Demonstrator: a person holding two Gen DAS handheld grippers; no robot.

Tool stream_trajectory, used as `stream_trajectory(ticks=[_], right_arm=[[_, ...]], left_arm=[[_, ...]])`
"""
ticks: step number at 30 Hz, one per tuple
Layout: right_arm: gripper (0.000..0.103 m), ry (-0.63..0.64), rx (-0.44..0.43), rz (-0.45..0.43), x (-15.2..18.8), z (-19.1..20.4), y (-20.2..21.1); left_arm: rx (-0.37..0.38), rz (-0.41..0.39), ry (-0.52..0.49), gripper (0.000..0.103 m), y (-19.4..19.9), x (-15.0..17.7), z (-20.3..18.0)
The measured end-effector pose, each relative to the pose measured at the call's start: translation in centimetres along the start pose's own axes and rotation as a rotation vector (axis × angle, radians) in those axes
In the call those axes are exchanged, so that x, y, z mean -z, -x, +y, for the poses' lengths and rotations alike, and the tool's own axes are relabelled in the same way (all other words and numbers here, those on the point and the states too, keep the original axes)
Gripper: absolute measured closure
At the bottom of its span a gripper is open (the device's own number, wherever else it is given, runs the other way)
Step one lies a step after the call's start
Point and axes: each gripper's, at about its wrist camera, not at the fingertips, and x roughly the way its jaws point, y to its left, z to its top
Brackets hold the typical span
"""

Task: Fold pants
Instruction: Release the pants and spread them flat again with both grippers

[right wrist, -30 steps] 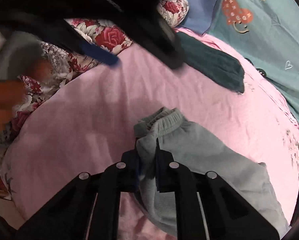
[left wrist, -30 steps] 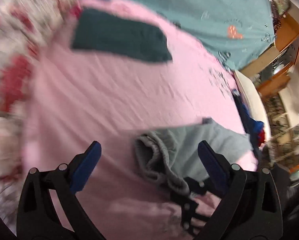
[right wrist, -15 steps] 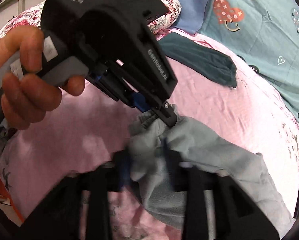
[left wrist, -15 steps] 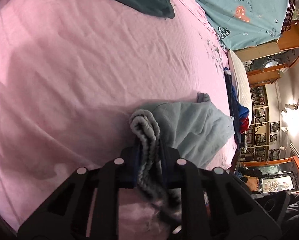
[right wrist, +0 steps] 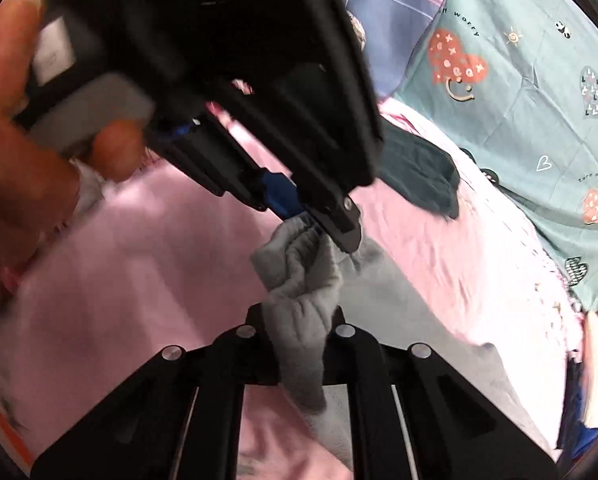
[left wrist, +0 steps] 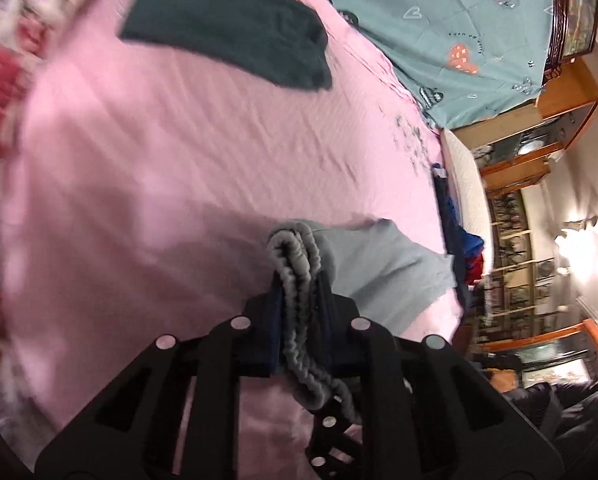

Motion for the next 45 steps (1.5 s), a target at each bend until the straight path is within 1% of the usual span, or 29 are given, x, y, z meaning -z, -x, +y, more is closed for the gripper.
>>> stream_trajectory(ticks=[3, 5, 6, 7, 8, 9, 10, 12, 13, 14, 16, 19, 21, 23, 24, 25, 26, 27, 28, 29, 30, 31, 32, 34, 36, 38, 40, 42, 45], right_arm=[[0.094, 0.039, -0.05, 0.022, 0.7, 2.3, -1.9], [0.08, 0.042, -0.107, 0.078, 1.4, 3.2, -3.3], [0.079, 0.043, -0.12, 0.086, 1.4, 3.1, -3.2], [0.075, 0.034, -0.148, 0.092, 1.4, 2.7, -2.8], [0.068, -0.004, -0.2, 0.088, 1.3, 1.5, -1.6], [0.065, -0.046, -0.227, 0.073, 1.4, 0.2, -0.4], [0.053, -0.094, -0.237, 0.058, 1.7, -1.6, 0.9], [0.048, -0.198, -0.214, 0.046, 3.2, -6.1, 3.3], [0.047, -0.238, -0.175, 0.055, 4.3, -7.8, 4.5], [0.047, -0.295, -0.112, 0.077, 5.8, -10.7, 5.4], [0.047, -0.396, -0.023, 0.111, 8.6, -15.4, 6.6], [0.047, -0.56, 0.116, 0.164, 14.1, -22.7, 8.5], [0.047, -0.658, 0.183, 0.194, 18.1, -27.6, 9.0], [0.047, -0.751, 0.214, 0.214, 22.1, -31.4, 9.6], [0.047, -0.791, 0.228, 0.227, 24.2, -33.4, 9.5], [0.047, -0.836, 0.239, 0.241, 26.5, -35.1, 9.7], [0.047, -0.868, 0.234, 0.261, 28.5, -35.6, 9.2], [0.047, -0.902, 0.222, 0.3, 30.5, -36.0, 9.2], [0.047, -0.939, 0.205, 0.327, 32.4, -36.8, 9.4], [0.048, -0.981, 0.151, 0.263, 33.7, -37.4, 10.8], [0.048, -1.005, 0.141, 0.25, 34.4, -38.2, 11.9], [0.048, -1.021, 0.141, 0.225, 35.0, -38.9, 13.1], [0.047, -1.047, 0.147, 0.163, 36.0, -40.2, 15.1], [0.047, -1.102, 0.204, 0.117, 37.9, -42.9, 17.3], [0.047, -1.193, 0.26, 0.112, 41.6, -45.4, 18.9], [0.047, -1.259, 0.283, 0.13, 45.0, -47.2, 19.8], [0.047, -1.3, 0.27, 0.137, 47.1, -47.9, 20.1], [0.048, -1.345, 0.232, 0.119, 48.4, -48.0, 20.3], [0.053, -1.373, 0.165, 0.093, 48.3, -48.4, 18.9]], left_arm=[[-0.086, 0.005, 0.029, 0.087, -0.3, 0.9, 2.2], [-0.182, 0.022, 0.033, 0.084, -1.2, 1.5, 3.5], [-0.264, 0.021, 0.013, 0.079, -1.6, 1.8, 3.5], [-0.282, 0.012, -0.003, 0.072, -1.5, 2.0, 3.1], [-0.307, 0.001, -0.012, 0.064, -1.2, 2.1, 2.6], [-0.346, -0.028, -0.02, 0.044, -0.4, 2.1, 2.0], [-0.38, -0.066, -0.026, 0.036, 0.6, 2.0, 1.6], [-0.435, -0.119, -0.033, 0.036, 2.3, 1.8, 1.0], [-0.462, -0.143, -0.034, 0.036, 3.2, 1.8, 0.7], [-0.486, -0.173, -0.041, 0.036, 4.0, 1.7, 0.1], [-0.525, -0.232, -0.077, 0.033, 5.2, 1.7, -1.9], [-0.507, -0.25, -0.172, 0.029, 4.5, 2.4, -6.0], [-0.458, -0.222, -0.263, 0.027, 1.7, 3.4, -9.6], [-0.412, -0.181, -0.322, 0.027, -1.7, 4.6, -12.4], [-0.379, -0.151, -0.343, 0.026, -4.1, 5.5, -13.8], [-0.367, -0.128, -0.364, 0.026, -6.2, 6.4, -14.6], [-0.381, -0.111, -0.377, 0.026, -7.9, 7.0, -14.9], [-0.43, -0.075, -0.38, 0.026, -10.4, 7.8, -14.6], [-0.492, -0.027, -0.358, 0.026, -12.5, 8.4, -14.0], [-0.536, 0.008, -0.33, 0.026, -13.9, 8.6, -13.4], [-0.586, -0.025, -0.34, 0.026, -14.2, 9.1, -13.7], [-0.618, -0.017, -0.334, 0.026, -14.4, 9.0, -14.1], [-0.635, -0.009, -0.323, 0.026, -14.4, 8.9, -14.6], [-0.643, -0.053, -0.295, 0.025, -13.5, 8.5, -16.2], [-0.65, -0.086, -0.257, 0.024, -13.3, 7.8, -18.1], [-0.636, -0.114, -0.214, 0.023, -13.8, 7.1, -20.2], [-0.605, -0.127, -0.163, 0.02, -14.6, 6.9, -22.3], [-0.566, -0.116, -0.129, 0.02, -16.0, 7.3, -24.5], [-0.549, -0.078, -0.135, 0.02, -18.6, 8.1, -27.4]])
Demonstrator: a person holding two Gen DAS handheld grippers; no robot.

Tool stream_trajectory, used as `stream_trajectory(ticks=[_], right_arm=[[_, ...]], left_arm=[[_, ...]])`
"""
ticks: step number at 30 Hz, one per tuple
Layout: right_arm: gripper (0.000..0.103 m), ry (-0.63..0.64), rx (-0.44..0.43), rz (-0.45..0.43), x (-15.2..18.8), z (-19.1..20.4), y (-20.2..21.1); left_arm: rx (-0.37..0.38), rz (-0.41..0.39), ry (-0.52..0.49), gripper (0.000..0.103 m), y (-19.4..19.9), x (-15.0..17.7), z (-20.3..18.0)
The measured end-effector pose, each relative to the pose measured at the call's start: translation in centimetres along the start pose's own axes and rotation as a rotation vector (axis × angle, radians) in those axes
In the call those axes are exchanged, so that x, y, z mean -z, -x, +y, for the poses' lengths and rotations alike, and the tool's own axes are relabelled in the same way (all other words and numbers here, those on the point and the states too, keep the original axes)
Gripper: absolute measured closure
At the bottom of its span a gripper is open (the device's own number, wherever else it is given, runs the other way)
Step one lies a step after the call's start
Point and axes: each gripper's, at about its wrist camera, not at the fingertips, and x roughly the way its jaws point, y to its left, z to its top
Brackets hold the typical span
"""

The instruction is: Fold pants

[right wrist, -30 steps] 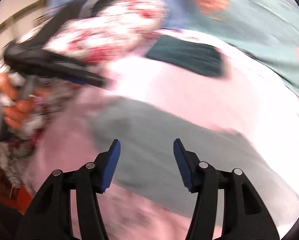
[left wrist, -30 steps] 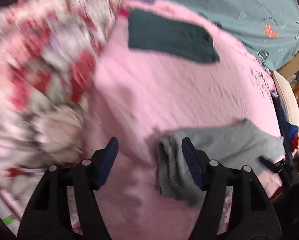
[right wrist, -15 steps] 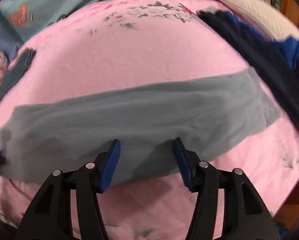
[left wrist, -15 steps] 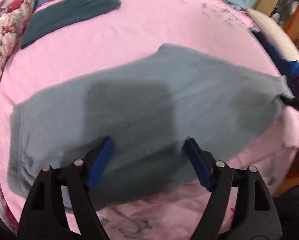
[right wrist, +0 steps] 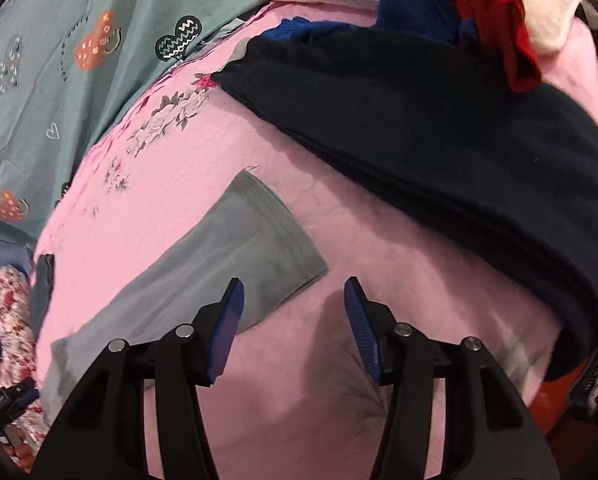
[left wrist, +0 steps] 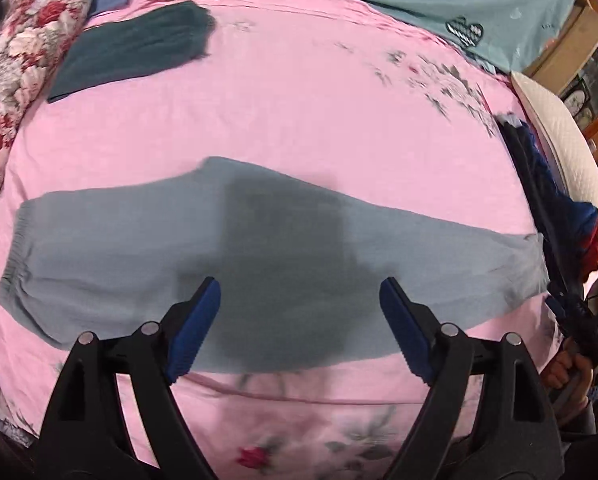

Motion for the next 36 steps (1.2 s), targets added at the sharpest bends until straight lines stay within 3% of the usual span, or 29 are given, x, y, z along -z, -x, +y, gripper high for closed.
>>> stream_trajectory(ticks=[5, 8, 11, 19, 25, 29, 33, 36], right_arm=[[0.059, 0.035, -0.023, -0.02, -2.1, 0.5, -2.0], [0.078, 0.029, -0.015, -0.024, -3.0, 0.3, -2.9], [0.09, 0.037, -0.014, -0.021, -2.8, 0.1, -2.9], [0.094, 0.015, -0.059, -0.052, -3.2, 2.0, -1.2], [0.094, 0.225, -0.116, -0.141, -2.9, 10.8, 2.2], [0.094, 0.472, -0.189, -0.175, -0.4, 20.3, 3.0], [0.094, 0.749, -0.249, -0.148, 5.3, 28.8, 1.0], [0.094, 0.938, -0.27, -0.053, 11.3, 32.9, -2.8]], left_arm=[[-0.021, 0.029, -0.089, 0.019, -0.1, 0.7, -3.6], [-0.031, 0.046, -0.109, 0.018, -0.4, 0.8, -4.5], [-0.037, 0.053, -0.111, 0.017, -0.6, 0.5, -4.6], [-0.055, 0.044, -0.105, 0.016, -1.3, 0.7, -2.6], [-0.129, 0.099, -0.102, 0.016, -4.8, 2.2, 0.3], [-0.108, 0.009, -0.072, 0.016, -1.7, 2.3, 2.4], [-0.125, -0.018, 0.019, 0.016, 0.3, 2.9, 6.7], [-0.127, -0.004, 0.115, 0.016, 0.5, 3.9, 10.2]])
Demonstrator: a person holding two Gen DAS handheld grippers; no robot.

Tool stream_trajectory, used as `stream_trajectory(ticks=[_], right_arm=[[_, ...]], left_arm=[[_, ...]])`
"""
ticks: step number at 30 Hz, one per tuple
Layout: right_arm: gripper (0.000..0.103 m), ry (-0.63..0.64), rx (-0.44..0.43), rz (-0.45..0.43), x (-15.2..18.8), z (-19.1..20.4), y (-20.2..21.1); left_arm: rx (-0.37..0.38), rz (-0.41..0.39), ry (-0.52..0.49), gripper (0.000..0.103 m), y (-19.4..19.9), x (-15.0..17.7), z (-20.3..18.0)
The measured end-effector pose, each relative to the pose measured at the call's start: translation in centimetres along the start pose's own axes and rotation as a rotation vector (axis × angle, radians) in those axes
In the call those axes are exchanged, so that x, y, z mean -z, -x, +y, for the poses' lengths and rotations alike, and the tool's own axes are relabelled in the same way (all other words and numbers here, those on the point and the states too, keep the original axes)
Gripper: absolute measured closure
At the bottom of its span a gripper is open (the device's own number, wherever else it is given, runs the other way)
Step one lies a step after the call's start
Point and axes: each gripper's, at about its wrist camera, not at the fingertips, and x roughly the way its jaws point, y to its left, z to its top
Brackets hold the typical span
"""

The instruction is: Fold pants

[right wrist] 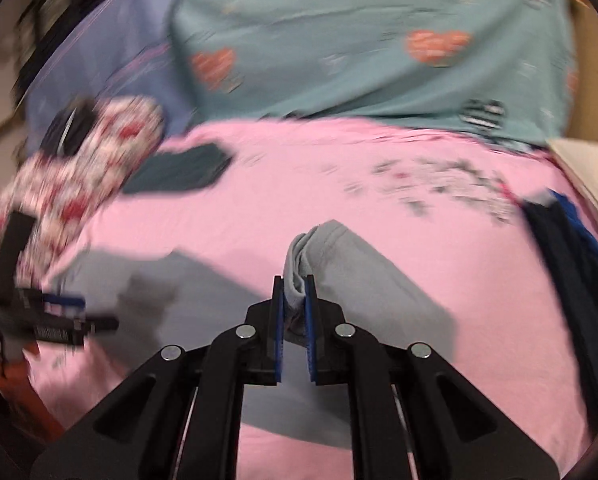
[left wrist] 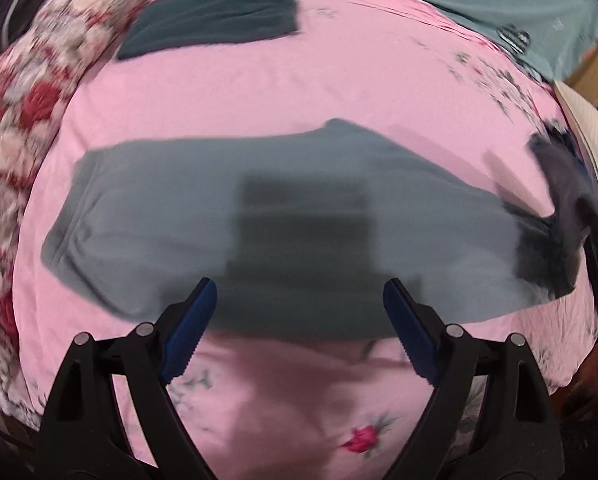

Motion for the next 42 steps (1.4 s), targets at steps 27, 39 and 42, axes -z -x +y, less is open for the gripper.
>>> stream_trajectory(ticks=[27, 39, 42], right_arm=[[0.058, 0.311, -0.085, 0.195, 2.8, 2.8, -3.4], [0.096, 0.447, -0.092, 0.231, 2.8, 6.1, -6.3], [0.096, 0.449, -0.101, 0.197, 2.1, 6.4, -4.6]], left_arm=[[0.017, 0.011, -0.007, 0.015, -0.5, 0.3, 2.0], [0.001, 0.031, 0.11, 0.015, -0.5, 1.5, 5.1], [0.002, 0.035, 0.13, 0.015, -0.5, 1.6, 5.7]])
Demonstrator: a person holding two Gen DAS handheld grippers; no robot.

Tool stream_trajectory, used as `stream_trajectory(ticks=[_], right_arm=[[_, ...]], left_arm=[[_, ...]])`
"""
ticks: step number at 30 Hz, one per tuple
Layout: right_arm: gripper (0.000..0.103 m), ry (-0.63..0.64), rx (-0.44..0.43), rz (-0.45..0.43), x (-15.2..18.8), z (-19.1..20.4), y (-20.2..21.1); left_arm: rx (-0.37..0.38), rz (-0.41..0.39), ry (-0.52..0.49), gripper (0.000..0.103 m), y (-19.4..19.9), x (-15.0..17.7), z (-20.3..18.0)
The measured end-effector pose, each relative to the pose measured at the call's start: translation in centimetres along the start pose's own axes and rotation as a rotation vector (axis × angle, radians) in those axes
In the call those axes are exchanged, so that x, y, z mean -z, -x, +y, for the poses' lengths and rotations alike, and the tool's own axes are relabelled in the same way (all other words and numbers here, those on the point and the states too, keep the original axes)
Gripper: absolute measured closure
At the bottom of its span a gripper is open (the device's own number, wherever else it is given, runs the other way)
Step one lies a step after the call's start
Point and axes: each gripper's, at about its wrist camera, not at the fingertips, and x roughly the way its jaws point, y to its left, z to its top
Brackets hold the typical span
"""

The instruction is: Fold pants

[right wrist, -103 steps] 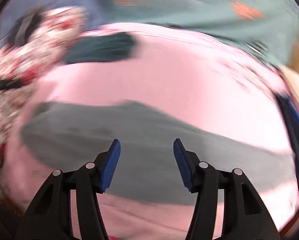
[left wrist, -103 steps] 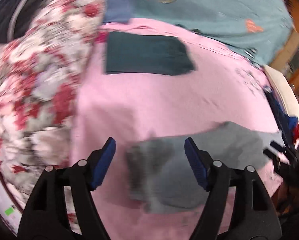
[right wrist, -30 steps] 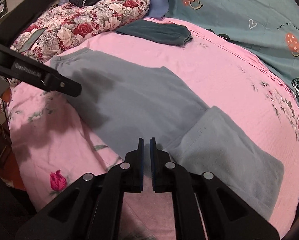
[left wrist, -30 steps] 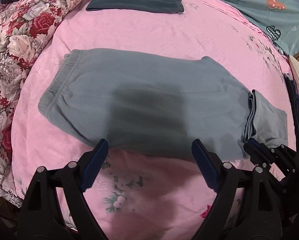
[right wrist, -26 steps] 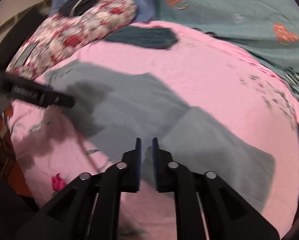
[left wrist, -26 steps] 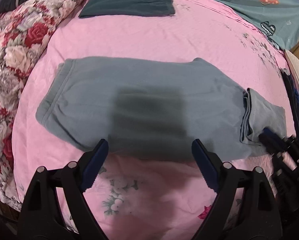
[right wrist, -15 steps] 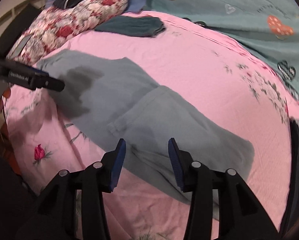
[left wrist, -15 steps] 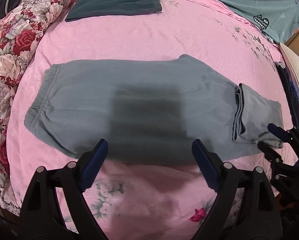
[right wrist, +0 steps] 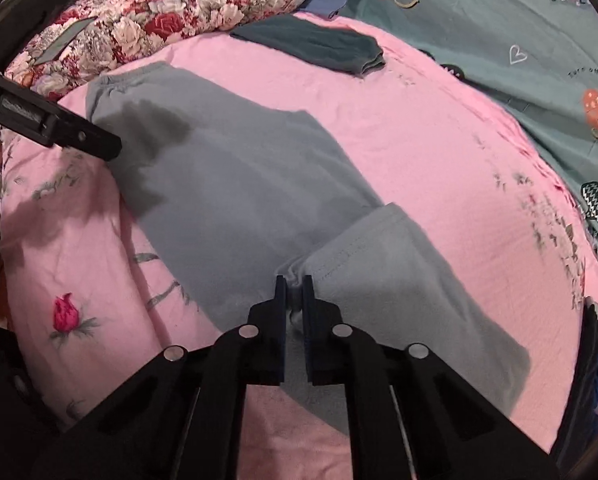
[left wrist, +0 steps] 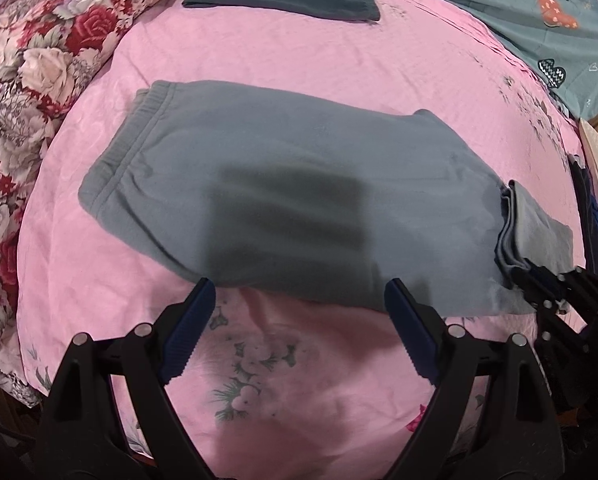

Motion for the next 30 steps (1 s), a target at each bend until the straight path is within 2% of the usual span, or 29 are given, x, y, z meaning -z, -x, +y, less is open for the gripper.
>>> stream_trajectory(ticks=[4, 7, 10, 11, 13, 16, 17, 19, 20, 21, 22, 24, 26, 30], right_arm=[[0.096, 0.018, -0.046, -0.016, -0.1, 1.3, 1.5], [0.096, 0.031, -0.059, 0.025, 0.9, 2.5, -0.1], [0.084, -0.025, -0.097, 0.043, 1.4, 1.8, -0.7], [0.082, -0.061, -0.117, 0.059, 1.2, 1.1, 0.0], [0.08, -0.142, -0.131, 0.01, 1.4, -0.6, 2.0], [0.08, -0.32, -0.078, -0.016, 3.3, -4.9, 4.4], [0.08, -0.405, -0.067, -0.013, 4.4, -6.7, 4.8], [0.08, -0.549, -0.047, 0.009, 6.6, -9.9, 4.9], [0.083, -0.591, -0.039, 0.018, 7.5, -10.9, 5.0], [0.084, -0.631, -0.041, 0.023, 8.3, -11.9, 5.0], [0.084, -0.668, -0.049, 0.031, 9.0, -12.7, 4.9], [0.086, -0.728, -0.083, 0.091, 10.4, -14.0, 3.9], [0.092, -0.757, -0.119, 0.157, 11.7, -14.1, 3.3], [0.093, -0.664, -0.142, 0.254, 14.0, -11.7, 4.3]], left_arm=[[0.004, 0.003, -0.004, 0.015, -0.1, 0.1, 0.0], [0.008, 0.01, -0.025, 0.015, -0.3, 0.1, -0.5], [0.008, 0.0, -0.073, 0.015, 0.0, -0.2, -1.8], [0.009, -0.008, -0.091, 0.015, 0.2, -0.3, -2.4], [0.031, -0.037, -0.146, 0.015, 0.8, -0.5, -4.0], [0.134, -0.078, -0.248, 0.019, 1.9, -0.9, -7.8], [0.179, -0.088, -0.292, 0.023, 2.1, -1.0, -9.4], [0.274, -0.087, -0.397, 0.057, 2.2, -0.8, -13.0], [0.312, -0.079, -0.445, 0.066, 2.0, -0.7, -14.8], [0.344, -0.068, -0.5, 0.081, 1.4, -0.5, -16.9], [0.36, -0.057, -0.537, 0.087, 0.7, -0.3, -18.4], [0.342, -0.019, -0.591, 0.09, -1.7, -0.1, -20.8], [0.287, 0.048, -0.59, 0.091, -4.6, -0.2, -21.5], [0.311, 0.075, -0.522, 0.092, -5.8, -1.2, -21.2]])
